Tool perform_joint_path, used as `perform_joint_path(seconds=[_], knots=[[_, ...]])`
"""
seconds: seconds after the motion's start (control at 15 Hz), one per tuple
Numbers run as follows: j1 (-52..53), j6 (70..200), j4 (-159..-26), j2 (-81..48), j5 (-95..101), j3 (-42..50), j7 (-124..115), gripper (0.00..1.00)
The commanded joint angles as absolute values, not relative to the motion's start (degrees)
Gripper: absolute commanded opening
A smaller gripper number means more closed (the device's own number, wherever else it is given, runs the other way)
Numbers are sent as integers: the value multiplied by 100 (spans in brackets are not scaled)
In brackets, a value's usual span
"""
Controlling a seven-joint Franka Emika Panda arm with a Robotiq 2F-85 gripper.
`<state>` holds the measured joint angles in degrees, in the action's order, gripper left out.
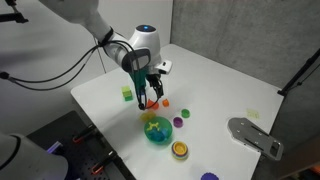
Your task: Put the purple bowl in the yellow bowl
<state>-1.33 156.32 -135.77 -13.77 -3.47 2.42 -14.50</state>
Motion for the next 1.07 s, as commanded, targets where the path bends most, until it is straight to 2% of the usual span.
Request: perform_joint_path(seconds=[0.0, 1.0], knots=[[-204, 15760, -13002, -2059, -428, 502, -1579, 100], [-722, 16520, -12202, -3738, -1004, 953, -1546, 100]])
